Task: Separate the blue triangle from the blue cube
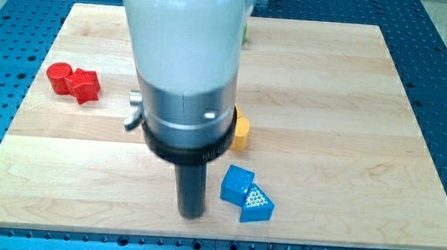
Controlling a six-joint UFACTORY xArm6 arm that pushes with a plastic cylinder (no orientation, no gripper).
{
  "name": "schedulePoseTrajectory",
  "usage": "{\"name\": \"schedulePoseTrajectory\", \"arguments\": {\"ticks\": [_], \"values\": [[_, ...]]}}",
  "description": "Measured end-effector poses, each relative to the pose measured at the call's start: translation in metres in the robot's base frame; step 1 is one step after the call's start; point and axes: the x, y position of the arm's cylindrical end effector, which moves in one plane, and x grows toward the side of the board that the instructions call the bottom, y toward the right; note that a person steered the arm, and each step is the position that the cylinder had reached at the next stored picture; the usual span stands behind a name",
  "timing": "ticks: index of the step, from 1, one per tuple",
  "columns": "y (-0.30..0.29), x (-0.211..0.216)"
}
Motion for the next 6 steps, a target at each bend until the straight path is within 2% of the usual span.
{"name": "schedulePoseTrajectory", "arguments": {"ticks": [1,3,6], "values": [[0.004,0.011],[0.076,0.006],[0.094,0.007]]}}
